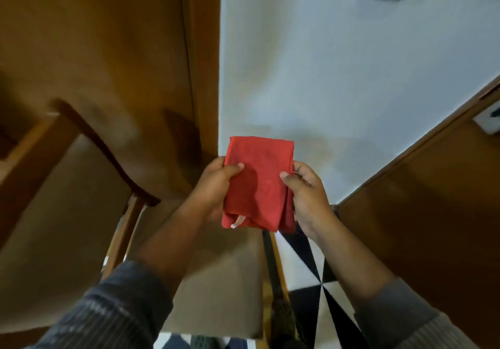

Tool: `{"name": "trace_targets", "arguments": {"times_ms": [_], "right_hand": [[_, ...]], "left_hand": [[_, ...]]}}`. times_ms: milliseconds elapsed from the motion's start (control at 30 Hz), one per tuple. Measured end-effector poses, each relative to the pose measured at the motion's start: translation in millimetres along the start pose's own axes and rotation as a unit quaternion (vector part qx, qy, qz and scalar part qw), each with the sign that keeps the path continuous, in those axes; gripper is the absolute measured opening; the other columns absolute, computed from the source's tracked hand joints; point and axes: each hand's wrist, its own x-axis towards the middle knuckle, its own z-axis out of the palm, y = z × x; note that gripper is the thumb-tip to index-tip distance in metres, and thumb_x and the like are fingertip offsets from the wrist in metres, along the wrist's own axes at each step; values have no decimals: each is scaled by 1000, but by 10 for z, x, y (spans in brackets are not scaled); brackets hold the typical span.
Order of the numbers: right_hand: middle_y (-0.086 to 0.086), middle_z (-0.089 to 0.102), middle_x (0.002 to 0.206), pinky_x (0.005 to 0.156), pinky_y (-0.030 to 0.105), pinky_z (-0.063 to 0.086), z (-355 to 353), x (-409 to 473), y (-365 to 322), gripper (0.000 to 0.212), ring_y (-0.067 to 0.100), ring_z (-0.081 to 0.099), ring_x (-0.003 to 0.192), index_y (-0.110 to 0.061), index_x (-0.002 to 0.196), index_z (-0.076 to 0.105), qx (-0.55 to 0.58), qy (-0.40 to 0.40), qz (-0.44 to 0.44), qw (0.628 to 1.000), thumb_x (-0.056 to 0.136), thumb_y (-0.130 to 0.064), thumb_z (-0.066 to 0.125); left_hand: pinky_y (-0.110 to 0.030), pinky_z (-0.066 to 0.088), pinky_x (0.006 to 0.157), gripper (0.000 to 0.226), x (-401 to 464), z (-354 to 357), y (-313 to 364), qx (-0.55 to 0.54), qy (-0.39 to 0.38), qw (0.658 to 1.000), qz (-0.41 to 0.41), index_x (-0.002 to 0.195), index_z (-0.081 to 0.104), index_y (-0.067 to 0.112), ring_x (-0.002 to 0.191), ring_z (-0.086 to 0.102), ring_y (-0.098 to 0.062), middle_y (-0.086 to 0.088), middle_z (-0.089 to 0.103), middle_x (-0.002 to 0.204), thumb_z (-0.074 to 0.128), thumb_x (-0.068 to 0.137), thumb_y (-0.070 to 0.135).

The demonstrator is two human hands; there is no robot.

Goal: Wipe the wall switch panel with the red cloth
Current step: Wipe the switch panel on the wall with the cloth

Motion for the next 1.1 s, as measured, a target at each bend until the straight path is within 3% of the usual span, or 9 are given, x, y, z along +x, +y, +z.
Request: {"name": "trace_targets", "arguments": {"times_ms": [100,300,533,767,900,967,1033,1100], "right_hand": [[-11,76,84,63,19,58,-239,-103,-410,19,4,71,75,-19,105,65,25,13,-54,998,102,-8,51],[-3,75,93,72,19,56,-661,16,-1097,25,5,71,83,-13,112,62,84,16,-156,984,101,3,46],[-4,77,93,74,21,57,-1317,666,-1625,24,9,71,86,-13,115,63,101,-11,-231,968,100,1,50],[-4,76,89,70,21,54,-2153,1548,-2042,31,7,69,79,-25,103,62,28,18,-322,946,93,4,57],[-6,68,98,79,15,51,-2542,1862,-2294,46,-2,66,87,-37,103,51,-6,113,-420,901,88,5,61],[-14,63,97,79,8,47,-2655,1999,-2420,42,-7,63,88,-39,100,46,-31,151,-481,863,88,-1,60],[-10,63,95,82,6,44,-2736,2150,-2543,33,-6,60,87,-31,103,52,-79,178,-542,817,87,-2,56],[3,65,97,88,6,42,-2802,2310,-2668,26,2,57,92,-19,105,61,-126,196,-597,768,89,0,52]], "left_hand": [[-32,58,67,9,-122,404,358,15,-34,999,39,102,66,17,78,74,-20,-7,77,91,61,97,12],[-40,57,82,8,-200,1077,930,58,-61,985,149,99,68,23,95,73,-26,-6,79,99,66,94,18],[-33,57,79,21,-29,1995,1338,89,-19,964,250,99,69,32,95,75,-18,3,79,100,68,78,35],[-37,59,78,24,456,3073,1373,88,66,943,315,103,65,23,89,73,-21,-5,77,99,68,89,4],[-27,59,72,37,644,3607,1486,115,75,926,352,104,59,28,86,75,-18,-6,78,100,70,85,-2],[-24,59,71,42,707,3805,1588,158,86,906,384,102,55,33,84,74,-13,-1,77,100,73,84,1],[-28,61,76,43,775,3952,1716,192,96,885,413,101,51,36,84,74,-9,5,75,98,75,84,5],[-33,62,78,46,853,4097,1873,215,113,863,443,99,48,39,83,73,-9,9,74,94,74,83,5]]}}
